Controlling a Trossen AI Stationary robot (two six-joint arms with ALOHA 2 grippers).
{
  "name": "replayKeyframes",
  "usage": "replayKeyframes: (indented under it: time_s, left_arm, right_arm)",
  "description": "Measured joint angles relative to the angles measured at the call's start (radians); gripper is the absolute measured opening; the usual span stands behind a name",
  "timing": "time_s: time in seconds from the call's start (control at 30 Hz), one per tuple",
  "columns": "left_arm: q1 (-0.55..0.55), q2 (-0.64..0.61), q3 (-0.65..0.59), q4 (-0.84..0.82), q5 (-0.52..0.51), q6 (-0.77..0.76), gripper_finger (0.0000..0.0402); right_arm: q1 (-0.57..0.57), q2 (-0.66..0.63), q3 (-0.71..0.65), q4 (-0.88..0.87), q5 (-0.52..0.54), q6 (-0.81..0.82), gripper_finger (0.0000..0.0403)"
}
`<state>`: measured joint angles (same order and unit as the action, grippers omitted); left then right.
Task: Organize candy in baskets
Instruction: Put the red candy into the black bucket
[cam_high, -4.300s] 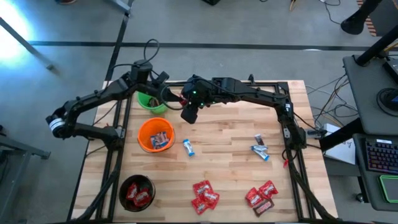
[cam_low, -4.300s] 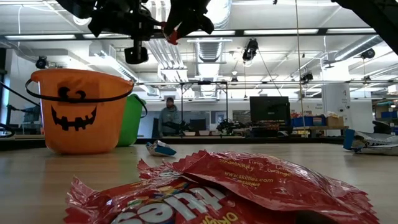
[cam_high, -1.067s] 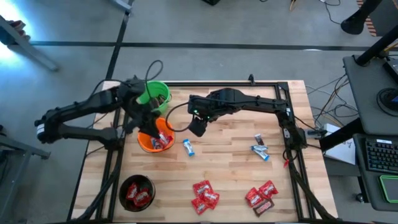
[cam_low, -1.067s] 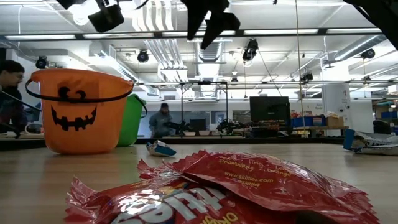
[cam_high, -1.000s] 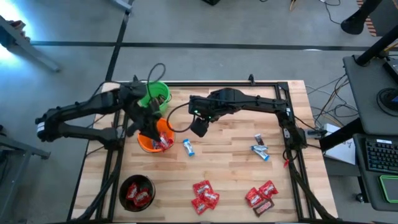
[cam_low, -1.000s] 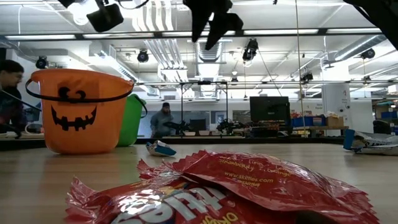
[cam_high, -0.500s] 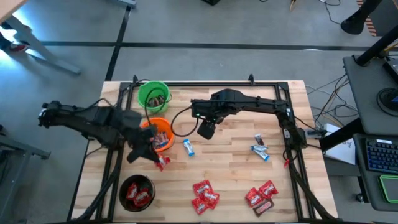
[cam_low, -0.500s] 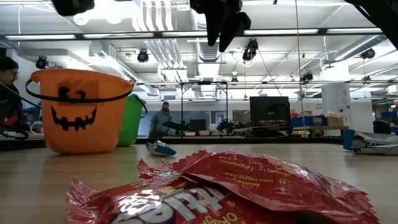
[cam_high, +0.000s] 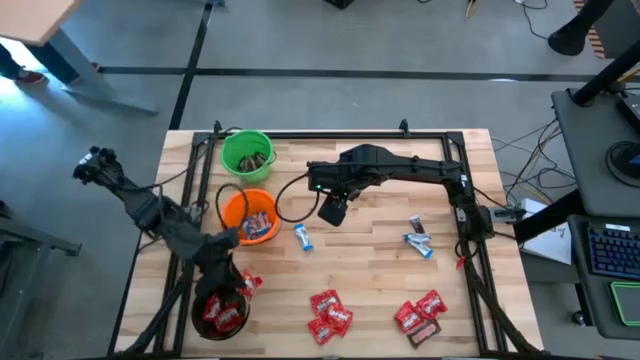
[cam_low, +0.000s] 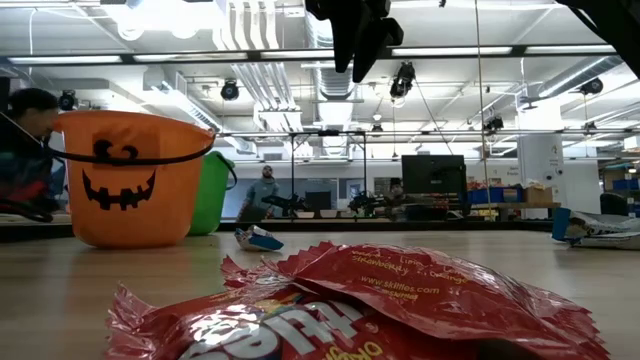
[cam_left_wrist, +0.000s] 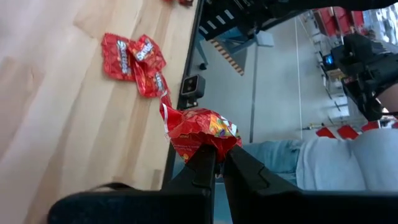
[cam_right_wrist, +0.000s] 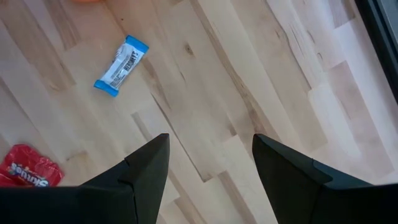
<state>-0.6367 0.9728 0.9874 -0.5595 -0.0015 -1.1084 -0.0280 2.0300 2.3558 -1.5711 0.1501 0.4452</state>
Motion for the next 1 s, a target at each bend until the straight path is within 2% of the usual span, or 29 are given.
replayKeyframes:
  time_s: [0.33,0.47,0.7,1.0]
  left_arm:
    - [-0.22,0.001,0.0,-0.01,-0.194,-0.188,0.0]
    - [-0.307,0.011,0.054,-0.129,-0.276,-0.265,0.0]
    - [-0.396,0.107,0.278,-0.492,-0.354,-0.369,0.0]
    - [-0.404,0.365,0.633,-0.892,-0.301,-0.379,0.0]
  right_arm:
    - [0.0,0.0,0.0,0.0,0.0,0.027,0.0224]
    - [0.0,0.0,0.0,0.0,0.0,0.062,0.0224]
    - [0.0,0.0,0.0,0.0,0.0,0.114,0.0224]
    - [0.005,0.0,0.0,0.0,0.0,0.159,0.0224]
